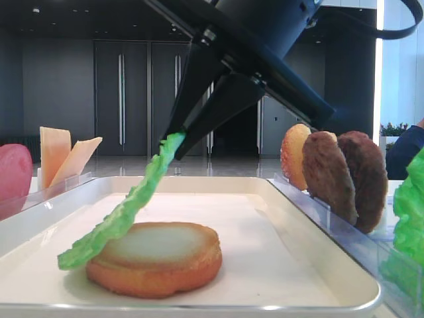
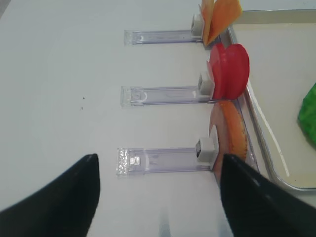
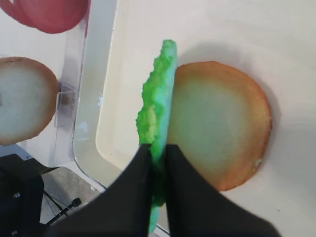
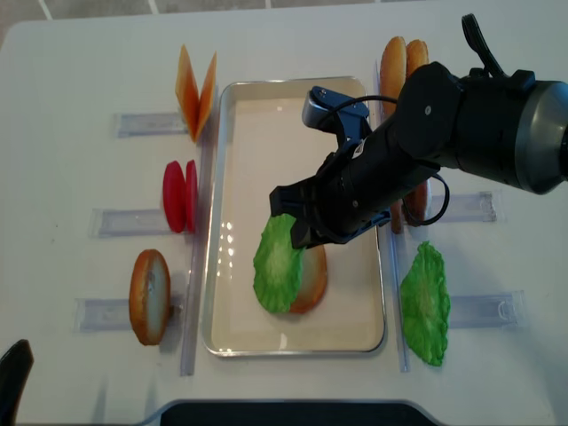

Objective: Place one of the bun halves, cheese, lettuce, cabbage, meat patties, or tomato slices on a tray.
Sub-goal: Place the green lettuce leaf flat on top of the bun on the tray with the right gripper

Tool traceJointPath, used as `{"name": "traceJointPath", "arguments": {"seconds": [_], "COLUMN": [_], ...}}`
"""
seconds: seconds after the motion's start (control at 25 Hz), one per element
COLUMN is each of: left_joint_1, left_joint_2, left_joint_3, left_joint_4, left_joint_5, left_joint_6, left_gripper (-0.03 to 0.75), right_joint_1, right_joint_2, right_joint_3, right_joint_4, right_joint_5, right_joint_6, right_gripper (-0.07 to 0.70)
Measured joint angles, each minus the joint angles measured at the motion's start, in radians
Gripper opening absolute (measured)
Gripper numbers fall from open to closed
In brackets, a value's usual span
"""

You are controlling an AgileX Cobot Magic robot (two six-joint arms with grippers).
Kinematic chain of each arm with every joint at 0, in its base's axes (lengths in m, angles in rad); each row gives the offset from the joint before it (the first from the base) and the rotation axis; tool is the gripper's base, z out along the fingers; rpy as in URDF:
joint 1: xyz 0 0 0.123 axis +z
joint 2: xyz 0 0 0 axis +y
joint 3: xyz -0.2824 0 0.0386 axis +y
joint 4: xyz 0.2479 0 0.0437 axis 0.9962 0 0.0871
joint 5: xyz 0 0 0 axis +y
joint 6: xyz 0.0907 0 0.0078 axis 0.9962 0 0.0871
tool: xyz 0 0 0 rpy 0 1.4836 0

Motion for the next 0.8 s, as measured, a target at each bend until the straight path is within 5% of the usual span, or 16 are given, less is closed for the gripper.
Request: {"name": "traceJointPath", "arguments": {"seconds": [0.32, 0.64, 0.8], "left_joint_1": [0.000, 0.000, 0.000], "left_joint_2": [0.000, 0.000, 0.000], "left_joint_3": [0.000, 0.000, 0.000], "left_joint_4": [0.000, 0.000, 0.000], "left_joint_5": [0.000, 0.000, 0.000], "left_joint_6": [0.000, 0.000, 0.000], "left_gripper": [0.578, 0.578, 0.578], "right_joint_1": [0.000, 0.000, 0.000], "right_joint_2": [0.000, 0.000, 0.000], "right_joint_3": [0.000, 0.000, 0.000], "right_joint_4": [-0.053, -0.133, -0.225], "right_joint_5": [0.001, 0.003, 0.016], "right_joint_6": [0.040, 0.127, 0.216], "right_gripper": [0.096, 0.349, 0.404]}}
